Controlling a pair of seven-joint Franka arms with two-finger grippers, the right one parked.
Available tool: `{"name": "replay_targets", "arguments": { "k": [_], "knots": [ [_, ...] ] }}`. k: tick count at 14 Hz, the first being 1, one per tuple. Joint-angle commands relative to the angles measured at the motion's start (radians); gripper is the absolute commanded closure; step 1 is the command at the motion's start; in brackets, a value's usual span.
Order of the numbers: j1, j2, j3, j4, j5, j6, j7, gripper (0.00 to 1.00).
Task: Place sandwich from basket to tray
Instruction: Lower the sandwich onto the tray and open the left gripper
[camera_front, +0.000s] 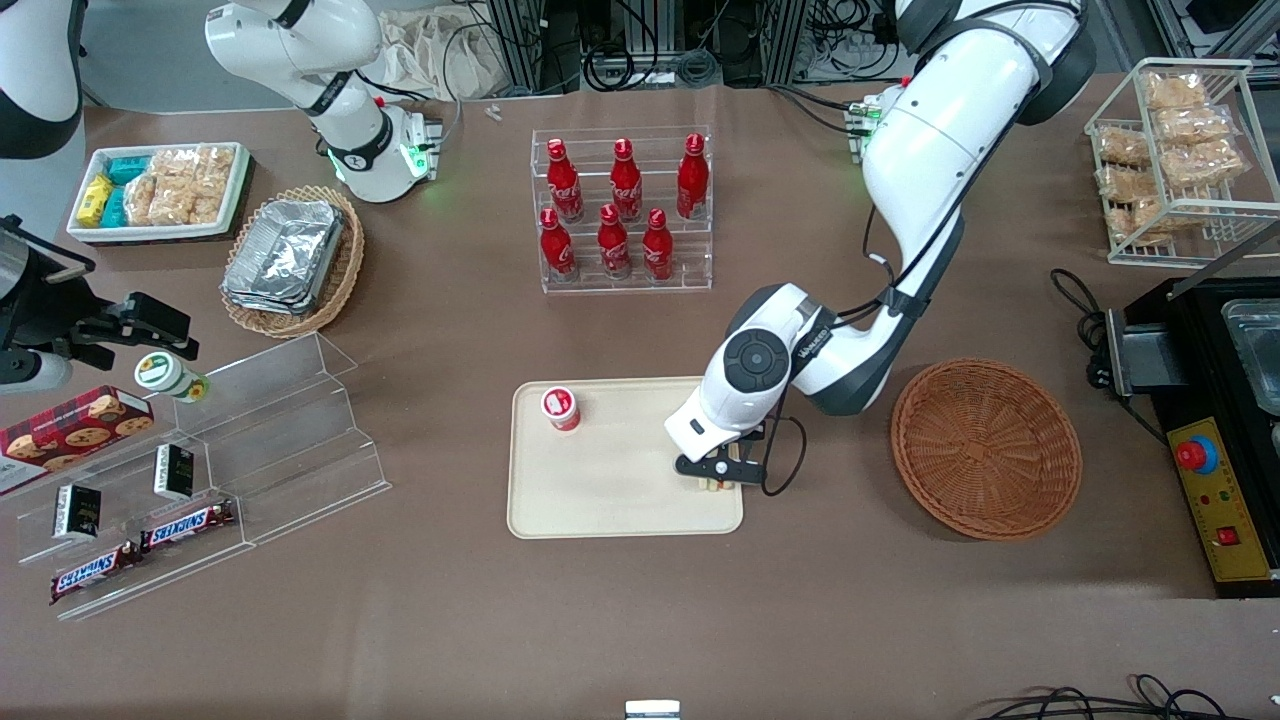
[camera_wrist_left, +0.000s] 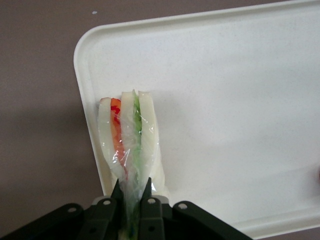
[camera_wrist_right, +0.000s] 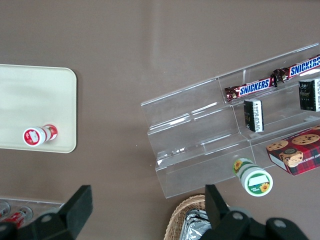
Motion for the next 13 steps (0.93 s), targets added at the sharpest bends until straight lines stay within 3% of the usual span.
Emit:
{"name": "replay_targets", "arguments": {
  "k": [1, 3, 7, 13],
  "knots": [
    [-0.004, 0.008, -0.001, 0.036, 0.017, -0.003, -0.006, 0.01],
    [0.007, -0.026, -0.002, 0.032, 0.003, -0.050, -0.008, 0.01],
    [0.021, -0.165, -0.007, 0.035, -0.003, -0.337, 0.006, 0.01],
    [0.154, -0.400, -0.004, 0.035, -0.028, -0.626, 0.273, 0.01]
  ]
}}
